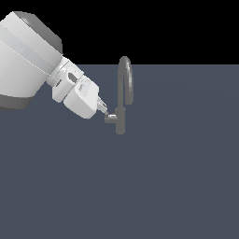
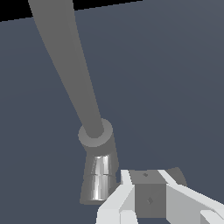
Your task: Turn on the faucet by rotating a designated handle.
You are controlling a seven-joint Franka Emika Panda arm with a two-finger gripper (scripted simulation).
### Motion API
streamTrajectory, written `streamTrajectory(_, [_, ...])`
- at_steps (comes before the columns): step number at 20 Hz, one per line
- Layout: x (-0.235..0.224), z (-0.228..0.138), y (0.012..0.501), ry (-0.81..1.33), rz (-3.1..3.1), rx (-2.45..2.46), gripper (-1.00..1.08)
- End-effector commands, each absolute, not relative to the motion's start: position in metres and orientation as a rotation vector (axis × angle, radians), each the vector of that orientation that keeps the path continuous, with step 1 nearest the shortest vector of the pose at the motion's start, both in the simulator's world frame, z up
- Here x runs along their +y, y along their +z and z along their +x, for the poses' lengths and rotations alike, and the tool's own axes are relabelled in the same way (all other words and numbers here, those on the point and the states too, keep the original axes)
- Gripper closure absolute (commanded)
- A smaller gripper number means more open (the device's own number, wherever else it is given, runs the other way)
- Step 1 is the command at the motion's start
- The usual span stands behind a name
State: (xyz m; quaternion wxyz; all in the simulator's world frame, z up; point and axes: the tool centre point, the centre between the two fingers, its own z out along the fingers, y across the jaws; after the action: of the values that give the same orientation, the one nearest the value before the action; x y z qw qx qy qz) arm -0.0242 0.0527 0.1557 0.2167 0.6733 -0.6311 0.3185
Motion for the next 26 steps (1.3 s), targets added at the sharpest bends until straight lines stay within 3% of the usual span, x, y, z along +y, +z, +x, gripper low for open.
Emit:
streamTrajectory(1, [0.051, -0.03, 0.147, 0.878, 1.861, -1.744, 1.08])
streamTrajectory(10, [0.041, -0.055, 0.104, 0.861, 1.845, -1.746, 1.08])
streamTrajectory(12, [0.052, -0.045, 0.117, 0.888, 1.868, -1.747, 1.08])
streamTrajectory(26, [0.043, -0.043, 0.05, 0.859, 1.844, -1.746, 1.08])
